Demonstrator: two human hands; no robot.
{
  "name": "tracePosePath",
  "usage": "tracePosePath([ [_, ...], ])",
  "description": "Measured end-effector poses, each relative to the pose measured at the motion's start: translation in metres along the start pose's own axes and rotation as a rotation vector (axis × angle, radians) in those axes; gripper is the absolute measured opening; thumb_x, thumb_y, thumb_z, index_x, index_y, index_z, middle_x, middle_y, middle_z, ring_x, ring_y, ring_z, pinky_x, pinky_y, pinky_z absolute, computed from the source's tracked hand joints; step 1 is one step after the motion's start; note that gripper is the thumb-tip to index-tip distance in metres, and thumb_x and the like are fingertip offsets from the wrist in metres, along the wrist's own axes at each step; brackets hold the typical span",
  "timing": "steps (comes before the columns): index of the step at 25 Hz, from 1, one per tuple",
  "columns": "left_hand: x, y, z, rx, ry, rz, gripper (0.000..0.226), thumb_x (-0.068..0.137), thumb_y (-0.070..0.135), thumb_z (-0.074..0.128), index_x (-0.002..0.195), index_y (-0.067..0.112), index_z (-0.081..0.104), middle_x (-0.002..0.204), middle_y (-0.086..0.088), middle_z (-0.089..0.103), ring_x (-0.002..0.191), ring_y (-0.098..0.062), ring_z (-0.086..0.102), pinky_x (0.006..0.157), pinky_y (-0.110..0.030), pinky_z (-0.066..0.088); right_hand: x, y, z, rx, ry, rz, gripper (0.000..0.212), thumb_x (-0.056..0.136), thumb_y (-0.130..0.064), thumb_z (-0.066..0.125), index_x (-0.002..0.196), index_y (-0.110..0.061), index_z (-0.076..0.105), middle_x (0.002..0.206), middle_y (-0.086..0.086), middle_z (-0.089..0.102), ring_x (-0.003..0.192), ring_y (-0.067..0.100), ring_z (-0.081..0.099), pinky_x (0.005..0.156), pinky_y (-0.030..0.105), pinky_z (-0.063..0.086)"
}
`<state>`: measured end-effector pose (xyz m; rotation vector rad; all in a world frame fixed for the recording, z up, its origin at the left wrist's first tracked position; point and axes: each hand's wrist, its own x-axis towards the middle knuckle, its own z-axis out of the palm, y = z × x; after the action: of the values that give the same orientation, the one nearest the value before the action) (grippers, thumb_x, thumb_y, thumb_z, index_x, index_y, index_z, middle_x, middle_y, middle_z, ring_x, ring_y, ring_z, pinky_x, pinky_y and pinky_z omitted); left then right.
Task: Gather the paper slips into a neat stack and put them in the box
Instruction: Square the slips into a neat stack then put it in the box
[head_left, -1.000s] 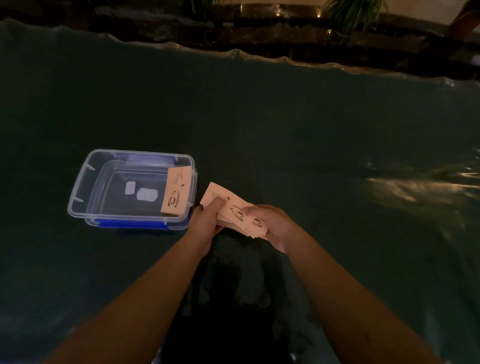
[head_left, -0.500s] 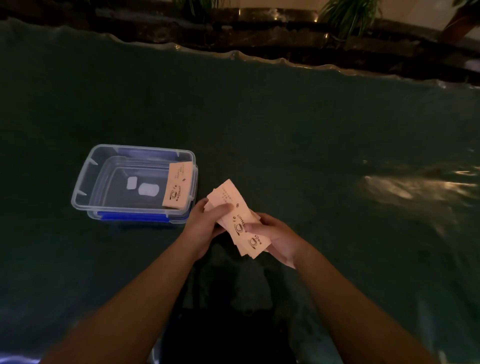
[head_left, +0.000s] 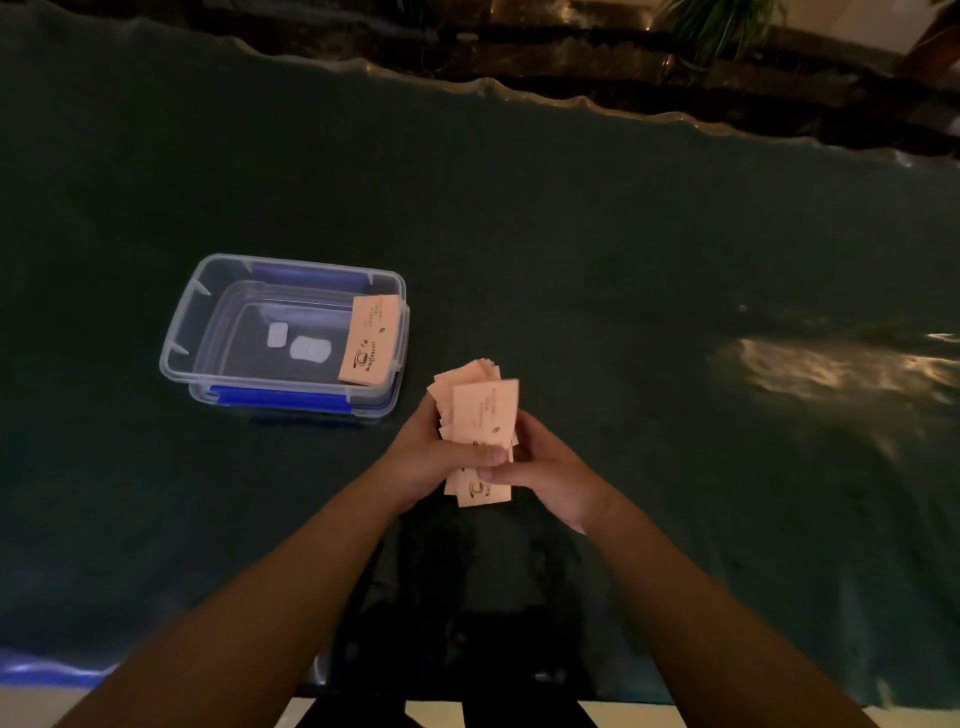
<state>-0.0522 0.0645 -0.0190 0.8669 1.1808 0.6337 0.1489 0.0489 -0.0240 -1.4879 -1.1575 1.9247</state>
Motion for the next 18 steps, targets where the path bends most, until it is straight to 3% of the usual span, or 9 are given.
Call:
tracePosePath([
  [2, -0.001, -0.004, -0.006, 0.167, -0.028, 0.069, 0.096, 0.048, 0.034, 0.1, 0.13, 0.048, 0.053, 0.122, 0.021, 0.073, 0.118, 0.002, 0.067, 0.095, -0.031, 0.055, 0.001, 0.0, 0.003, -0.063, 0.022, -0.046, 0.082, 0.08, 0.011, 0.083, 0.149, -0.021, 0.05, 0.146, 0.011, 0.064, 0.137, 0.026, 0.06, 0.109, 0.044, 0.055],
  [4, -0.001, -0.005, -0.012, 0.271, -0.045, 0.143, 0.091, 0.053, 0.035, 0.101, 0.13, 0.048, 0.054, 0.122, 0.03, 0.07, 0.116, 0.009, 0.065, 0.094, -0.024, 0.052, 0.0, 0.0, 0.009, -0.086, 0.066, -0.116, 0.086, 0.077, 0.017, 0.083, 0.149, -0.018, 0.051, 0.144, 0.015, 0.065, 0.136, 0.03, 0.061, 0.113, 0.054, 0.052],
  [7, 0.003, -0.011, -0.02, 0.353, -0.076, 0.212, 0.097, 0.059, 0.029, 0.102, 0.14, 0.037, 0.051, 0.129, 0.026, 0.068, 0.121, 0.004, 0.065, 0.1, -0.024, 0.05, 0.0, 0.001, 0.02, -0.152, 0.102, -0.221, 0.088, 0.076, 0.009, 0.083, 0.151, -0.021, 0.048, 0.139, 0.007, 0.069, 0.13, 0.017, 0.067, 0.109, 0.036, 0.054],
  [9, 0.006, -0.018, -0.024, 0.391, -0.077, 0.239, 0.102, 0.059, 0.029, 0.103, 0.143, 0.037, 0.047, 0.131, 0.027, 0.066, 0.122, 0.004, 0.065, 0.101, -0.023, 0.049, -0.001, 0.0, 0.026, -0.246, 0.098, -0.245, 0.095, 0.079, 0.015, 0.074, 0.158, -0.027, 0.04, 0.143, 0.0, 0.065, 0.13, 0.006, 0.064, 0.104, 0.023, 0.052],
  [11, 0.009, -0.026, -0.027, 0.409, -0.067, 0.257, 0.107, 0.059, 0.031, 0.102, 0.147, 0.037, 0.041, 0.132, 0.025, 0.065, 0.124, 0.002, 0.064, 0.106, -0.028, 0.05, -0.001, 0.002, 0.03, -0.262, 0.037, -0.215, 0.109, 0.079, 0.015, 0.07, 0.168, -0.025, 0.022, 0.153, 0.002, 0.057, 0.136, 0.006, 0.06, 0.106, 0.027, 0.053],
  [13, 0.011, -0.032, -0.027, 0.428, -0.075, 0.28, 0.113, 0.061, 0.036, 0.1, 0.153, 0.039, 0.033, 0.135, 0.026, 0.062, 0.127, 0.001, 0.062, 0.108, -0.022, 0.048, -0.003, 0.003, 0.038, -0.163, 0.021, -0.203, 0.112, 0.081, 0.001, 0.076, 0.171, -0.024, 0.013, 0.161, 0.006, 0.049, 0.144, 0.013, 0.054, 0.116, 0.037, 0.048],
  [15, 0.011, -0.036, -0.026, 0.453, -0.096, 0.292, 0.124, 0.064, 0.037, 0.1, 0.156, 0.051, 0.018, 0.14, 0.028, 0.057, 0.132, 0.004, 0.057, 0.103, -0.008, 0.045, -0.005, 0.003, 0.049, -0.072, 0.099, -0.222, 0.107, 0.086, -0.023, 0.081, 0.17, -0.023, 0.016, 0.163, 0.005, 0.048, 0.146, 0.015, 0.053, 0.122, 0.042, 0.043],
  [18, 0.011, -0.042, -0.026, 0.449, -0.109, 0.297, 0.141, 0.06, 0.037, 0.102, 0.16, 0.051, 0.004, 0.149, 0.023, 0.051, 0.138, 0.004, 0.052, 0.104, -0.003, 0.04, -0.002, -0.003, 0.064, -0.085, 0.292, -0.295, 0.094, 0.085, -0.05, 0.075, 0.164, -0.024, 0.033, 0.155, -0.003, 0.055, 0.135, 0.0, 0.059, 0.113, 0.031, 0.051],
])
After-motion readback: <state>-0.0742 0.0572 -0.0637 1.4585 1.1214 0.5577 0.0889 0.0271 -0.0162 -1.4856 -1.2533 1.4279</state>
